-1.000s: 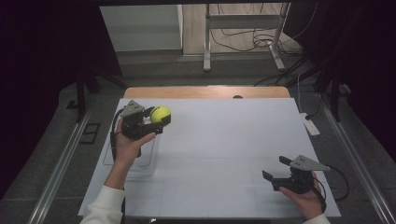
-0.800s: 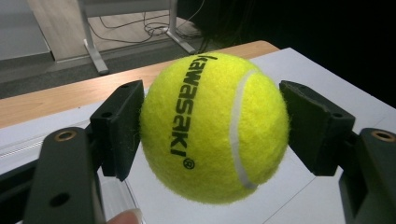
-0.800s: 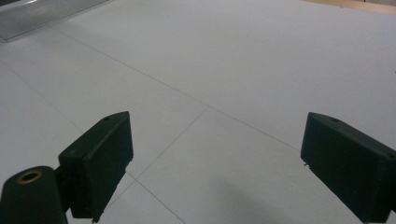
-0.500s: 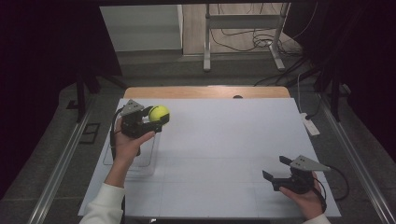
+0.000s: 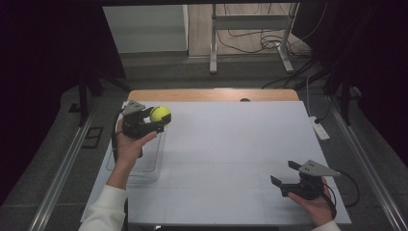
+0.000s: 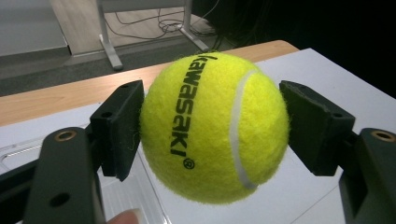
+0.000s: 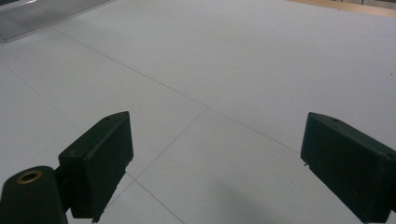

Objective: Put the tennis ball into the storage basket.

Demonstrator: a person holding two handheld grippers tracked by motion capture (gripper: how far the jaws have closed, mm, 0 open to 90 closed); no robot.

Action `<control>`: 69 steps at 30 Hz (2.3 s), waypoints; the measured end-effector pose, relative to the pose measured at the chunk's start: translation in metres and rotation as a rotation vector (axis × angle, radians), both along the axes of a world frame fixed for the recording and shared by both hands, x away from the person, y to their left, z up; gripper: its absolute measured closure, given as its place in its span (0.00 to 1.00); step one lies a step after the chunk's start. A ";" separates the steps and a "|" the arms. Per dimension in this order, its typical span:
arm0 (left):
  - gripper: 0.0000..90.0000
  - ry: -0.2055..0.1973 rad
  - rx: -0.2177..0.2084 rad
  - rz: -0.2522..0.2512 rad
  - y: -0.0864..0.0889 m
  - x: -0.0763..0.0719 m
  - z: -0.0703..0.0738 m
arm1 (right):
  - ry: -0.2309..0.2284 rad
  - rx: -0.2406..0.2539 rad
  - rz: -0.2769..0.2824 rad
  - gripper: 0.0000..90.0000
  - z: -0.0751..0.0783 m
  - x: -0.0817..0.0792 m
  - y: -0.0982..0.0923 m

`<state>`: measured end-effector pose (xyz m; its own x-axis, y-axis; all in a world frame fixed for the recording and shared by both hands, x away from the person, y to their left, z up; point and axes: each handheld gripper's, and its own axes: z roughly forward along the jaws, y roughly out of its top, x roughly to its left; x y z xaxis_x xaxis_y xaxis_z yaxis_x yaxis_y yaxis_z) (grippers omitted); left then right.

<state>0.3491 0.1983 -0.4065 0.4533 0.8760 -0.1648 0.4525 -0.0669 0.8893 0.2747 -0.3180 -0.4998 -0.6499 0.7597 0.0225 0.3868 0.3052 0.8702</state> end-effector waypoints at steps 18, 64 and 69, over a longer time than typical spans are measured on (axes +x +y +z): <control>0.30 0.018 -0.002 0.048 0.010 0.012 0.001 | 0.002 -0.001 0.001 0.11 0.000 0.000 0.000; 0.30 0.057 0.051 0.187 0.036 0.043 -0.002 | -0.001 -0.003 -0.001 0.11 0.000 0.000 0.000; 0.30 0.060 0.049 0.201 0.040 0.045 -0.003 | -0.001 0.002 -0.002 0.11 0.000 0.000 -0.001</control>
<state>0.3938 0.2386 -0.4099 0.2590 0.9555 -0.1409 0.5128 -0.0124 0.8584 0.2745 -0.3187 -0.4995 -0.6483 0.7611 0.0230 0.3865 0.3029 0.8711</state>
